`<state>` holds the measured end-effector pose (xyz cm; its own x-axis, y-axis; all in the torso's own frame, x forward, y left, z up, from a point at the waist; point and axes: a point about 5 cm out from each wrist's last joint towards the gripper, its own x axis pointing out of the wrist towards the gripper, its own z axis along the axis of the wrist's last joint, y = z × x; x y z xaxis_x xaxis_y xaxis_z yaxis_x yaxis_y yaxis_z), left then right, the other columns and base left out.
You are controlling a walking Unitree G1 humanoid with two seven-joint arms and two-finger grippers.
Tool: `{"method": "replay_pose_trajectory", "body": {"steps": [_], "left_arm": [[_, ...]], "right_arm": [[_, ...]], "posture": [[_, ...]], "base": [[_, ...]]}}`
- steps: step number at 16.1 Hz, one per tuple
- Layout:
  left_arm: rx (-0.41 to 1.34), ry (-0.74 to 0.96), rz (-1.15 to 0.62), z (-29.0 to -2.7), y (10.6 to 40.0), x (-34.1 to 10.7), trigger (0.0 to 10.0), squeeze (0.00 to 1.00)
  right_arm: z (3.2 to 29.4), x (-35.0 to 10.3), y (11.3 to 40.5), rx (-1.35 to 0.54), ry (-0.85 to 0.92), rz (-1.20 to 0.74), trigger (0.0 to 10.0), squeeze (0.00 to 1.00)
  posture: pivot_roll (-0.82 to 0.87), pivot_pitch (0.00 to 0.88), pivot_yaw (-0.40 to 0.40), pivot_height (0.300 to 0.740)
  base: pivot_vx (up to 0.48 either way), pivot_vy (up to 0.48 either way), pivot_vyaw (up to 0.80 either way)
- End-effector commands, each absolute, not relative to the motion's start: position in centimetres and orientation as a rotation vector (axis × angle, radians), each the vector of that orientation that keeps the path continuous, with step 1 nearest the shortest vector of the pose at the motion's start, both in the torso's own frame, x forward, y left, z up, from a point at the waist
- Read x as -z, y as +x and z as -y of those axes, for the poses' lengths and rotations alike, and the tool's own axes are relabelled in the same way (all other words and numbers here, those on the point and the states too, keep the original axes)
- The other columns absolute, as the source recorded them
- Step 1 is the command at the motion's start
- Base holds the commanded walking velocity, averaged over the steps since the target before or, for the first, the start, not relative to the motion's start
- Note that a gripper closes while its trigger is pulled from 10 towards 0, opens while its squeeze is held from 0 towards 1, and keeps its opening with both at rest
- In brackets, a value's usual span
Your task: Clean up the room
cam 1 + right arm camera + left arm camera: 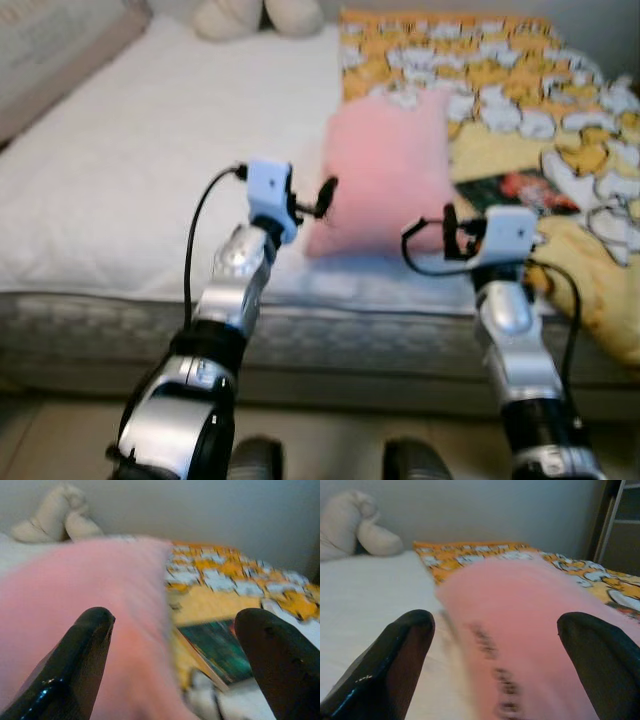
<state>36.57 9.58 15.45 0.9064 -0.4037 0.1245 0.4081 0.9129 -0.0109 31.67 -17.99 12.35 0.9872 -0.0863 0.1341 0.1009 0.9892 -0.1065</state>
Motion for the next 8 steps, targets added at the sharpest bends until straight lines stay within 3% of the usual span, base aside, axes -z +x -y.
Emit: {"method": "replay_pose_trajectory", "body": {"steps": [1, 2, 5, 8], "left_arm": [[0.425, 0.022, 0.135, -9.95, 36.60, -15.79, 10.0, 0.00], [0.440, 0.063, 0.152, -9.64, 36.47, -15.89, 10.0, 0.00], [0.461, 0.040, 0.120, -9.11, 36.34, -15.48, 10.0, 0.00], [0.448, 0.012, 0.149, -9.22, 36.32, -16.00, 10.0, 0.00]], "right_arm": [[16.74, -13.62, 32.08, 0.045, -0.125, 0.173, 10.0, 0.00], [16.69, -13.84, 32.13, 0.042, -0.128, 0.178, 10.0, 0.00], [16.79, -13.63, 32.12, 0.049, -0.120, 0.169, 10.0, 0.00], [16.41, -13.98, 31.81, 0.042, -0.143, 0.194, 10.0, 0.00]], "posture": [[-0.06, 0.000, 0.032, 0.678], [-0.06, 0.000, 0.033, 0.678], [-0.06, 0.000, 0.036, 0.678], [-0.06, 0.000, 0.039, 0.678]], "base": [[0.480, 0.000, 0.00], [0.472, 0.000, 0.00], [0.000, 0.000, 0.00], [0.302, -0.366, 0.00]]}}
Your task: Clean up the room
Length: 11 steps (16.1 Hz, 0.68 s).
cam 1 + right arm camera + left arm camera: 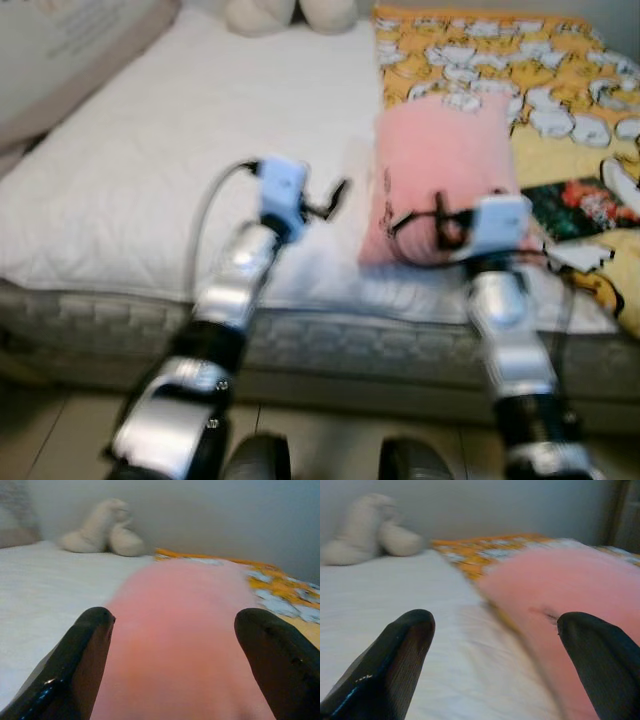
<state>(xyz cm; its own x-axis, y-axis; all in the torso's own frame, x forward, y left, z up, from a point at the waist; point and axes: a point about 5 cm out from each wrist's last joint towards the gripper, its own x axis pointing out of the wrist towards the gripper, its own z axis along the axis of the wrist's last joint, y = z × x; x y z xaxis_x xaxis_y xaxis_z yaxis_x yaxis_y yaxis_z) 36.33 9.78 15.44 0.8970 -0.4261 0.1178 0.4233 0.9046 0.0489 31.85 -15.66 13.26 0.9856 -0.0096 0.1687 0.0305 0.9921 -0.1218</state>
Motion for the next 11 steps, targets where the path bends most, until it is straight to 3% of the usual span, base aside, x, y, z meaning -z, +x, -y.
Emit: {"method": "replay_pose_trajectory", "body": {"steps": [1, 11], "left_arm": [[0.430, -0.002, 0.146, -9.3, 36.4, -16.0, 10.0, 0.00], [0.433, -0.023, 0.112, -8.7, 36.2, -15.5, 10.0, 0.00]], "right_arm": [[16.6, -14.1, 31.8, 0.051, -0.145, 0.201, 10.0, 0.00], [17.7, -14.6, 31.5, 0.085, -0.153, 0.215, 10.0, 0.00]], "posture": [[-0.06, 0.000, 0.039, 0.678], [-0.07, 0.000, 0.038, 0.678]], "base": [[0.334, -0.341, 0.00], [0.378, -0.292, 0.00]]}}
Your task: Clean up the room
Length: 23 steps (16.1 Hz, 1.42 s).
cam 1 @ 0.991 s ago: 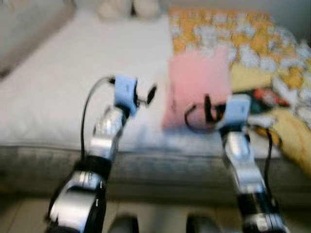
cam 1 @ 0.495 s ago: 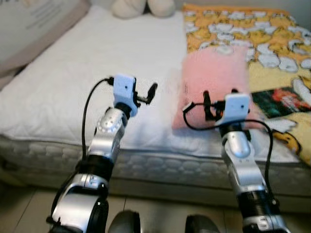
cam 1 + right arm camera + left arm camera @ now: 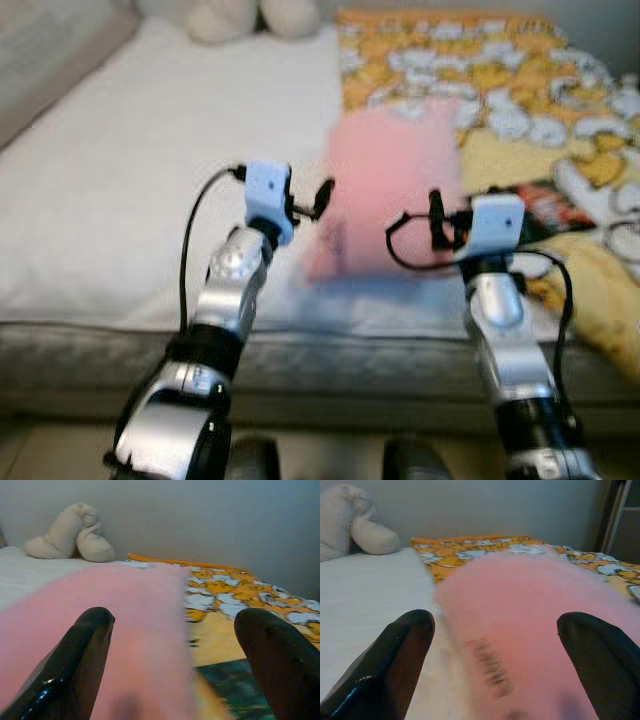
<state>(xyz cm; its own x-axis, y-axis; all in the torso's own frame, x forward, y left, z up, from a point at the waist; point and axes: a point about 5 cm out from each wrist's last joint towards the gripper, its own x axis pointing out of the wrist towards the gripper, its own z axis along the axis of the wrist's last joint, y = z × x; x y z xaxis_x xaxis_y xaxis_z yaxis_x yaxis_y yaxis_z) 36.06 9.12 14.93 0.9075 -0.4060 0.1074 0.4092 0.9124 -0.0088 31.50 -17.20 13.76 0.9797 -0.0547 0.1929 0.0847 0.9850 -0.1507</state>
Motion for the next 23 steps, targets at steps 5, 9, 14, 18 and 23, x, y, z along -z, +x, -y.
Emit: {"method": "replay_pose_trajectory", "body": {"steps": [5, 9, 14, 18, 23], "left_arm": [[0.376, -0.069, 0.074, -10.9, 37.6, -17.1, 10.0, 0.00], [0.241, -0.284, -0.109, -14.8, 38.0, -14.9, 10.0, 0.00], [0.293, -0.534, -0.246, -14.9, 38.0, -13.6, 10.0, 0.00], [0.380, -0.583, -0.332, -12.3, 37.8, -12.2, 10.0, 0.00], [0.358, -0.592, -0.376, -9.5, 37.9, -11.3, 10.0, 0.00]], "right_arm": [[21.3, -17.2, 31.0, 0.166, -0.077, 0.230, 10.0, 0.00], [23.5, -13.8, 31.3, 0.142, 0.180, -0.005, 10.0, 0.00], [23.1, -13.2, 32.2, 0.034, 0.333, -0.102, 10.0, 0.00], [22.0, -13.5, 33.6, -0.032, 0.397, -0.125, 10.0, 0.00], [20.4, -12.7, 34.8, -0.058, 0.476, -0.174, 10.0, 0.00]], "posture": [[-0.07, 0.000, 0.040, 0.678], [-0.08, 0.000, 0.056, 0.678], [-0.07, 0.000, 0.048, 0.678], [-0.06, 0.000, 0.038, 0.678], [-0.07, 0.000, 0.023, 0.678]], "base": [[0.162, 0.000, 0.00], [0.000, 0.000, 0.00], [0.000, 0.000, 0.00], [0.000, 0.000, 0.00], [0.000, 0.000, 0.00]]}}
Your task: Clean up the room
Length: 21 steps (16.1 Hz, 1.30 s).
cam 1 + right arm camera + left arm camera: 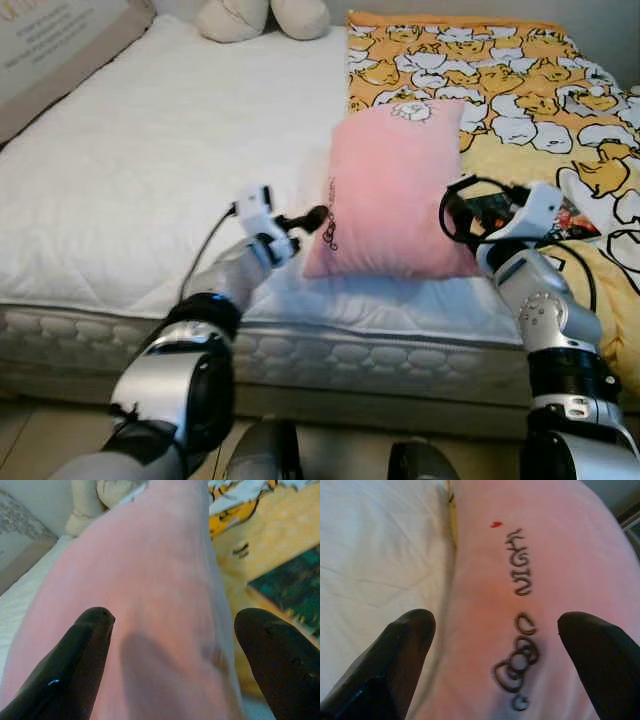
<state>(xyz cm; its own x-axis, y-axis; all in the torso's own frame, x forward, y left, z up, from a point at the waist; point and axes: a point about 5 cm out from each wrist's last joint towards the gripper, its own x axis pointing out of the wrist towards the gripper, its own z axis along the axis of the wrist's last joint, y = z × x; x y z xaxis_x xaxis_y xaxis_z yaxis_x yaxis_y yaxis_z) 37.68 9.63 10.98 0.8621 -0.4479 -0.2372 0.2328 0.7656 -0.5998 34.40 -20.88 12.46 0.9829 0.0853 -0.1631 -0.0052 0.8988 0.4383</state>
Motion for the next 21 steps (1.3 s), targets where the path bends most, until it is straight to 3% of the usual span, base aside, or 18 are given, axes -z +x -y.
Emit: {"method": "replay_pose_trajectory", "body": {"steps": [1, 4, 9, 10, 11, 13, 14, 15, 21], "left_arm": [[0.351, -0.610, -0.381, -9.2, 37.9, -11.2, 10.0, 0.00], [0.355, -0.642, -0.401, -7.3, 37.6, -10.9, 10.0, 0.00], [0.371, -0.522, -0.480, -5.9, 36.3, -8.7, 10.0, 0.00], [0.381, -0.511, -0.484, -5.8, 36.2, -8.6, 8.9, 0.00], [0.397, -0.518, -0.468, -5.6, 36.2, -8.8, 0.0, 0.00], [0.382, -0.498, -0.450, -5.7, 36.5, -9.1, 0.0, 0.00], [0.367, -0.496, -0.446, -5.8, 36.6, -9.2, 0.0, 0.00], [0.364, -0.508, -0.443, -5.7, 36.6, -9.3, 0.0, 0.00], [0.361, -0.666, -0.406, -5.6, 36.9, -10.1, 0.0, 0.00]], "right_arm": [[20.1, -12.7, 34.9, -0.062, 0.487, -0.178, 10.0, 0.00], [19.0, -12.2, 34.9, -0.083, 0.519, -0.196, 10.0, 0.00], [18.3, -11.7, 34.8, -0.092, 0.520, -0.209, 10.0, 0.00], [18.3, -11.8, 34.8, -0.092, 0.517, -0.208, 10.0, 0.00], [18.3, -11.7, 34.8, -0.091, 0.515, -0.208, 10.0, 0.00], [18.1, -11.5, 34.7, -0.097, 0.514, -0.211, 10.0, 0.00], [18.1, -11.3, 34.6, -0.094, 0.499, -0.211, 6.0, 0.00], [18.0, -11.2, 34.6, -0.099, 0.496, -0.215, 0.0, 0.00], [17.6, -11.0, 34.4, -0.129, 0.491, -0.216, 0.0, 0.00]], "posture": [[-0.07, 0.000, 0.023, 0.678], [-0.09, 0.000, 0.024, 0.678], [-0.10, 0.000, 0.030, 0.678], [-0.10, 0.000, 0.031, 0.678], [-0.10, 0.000, 0.031, 0.678], [-0.10, 0.000, 0.031, 0.678], [-0.10, 0.000, 0.031, 0.678], [-0.11, 0.000, 0.031, 0.678], [-0.10, 0.000, 0.020, 0.678]], "base": [[0.000, 0.000, 0.00], [0.000, 0.000, 0.00], [0.000, 0.000, 0.00], [0.000, 0.000, 0.00], [0.000, 0.000, 0.00], [0.000, 0.000, 0.00], [0.000, 0.000, 0.00], [0.000, 0.000, 0.00], [0.000, 0.000, 0.00]]}}
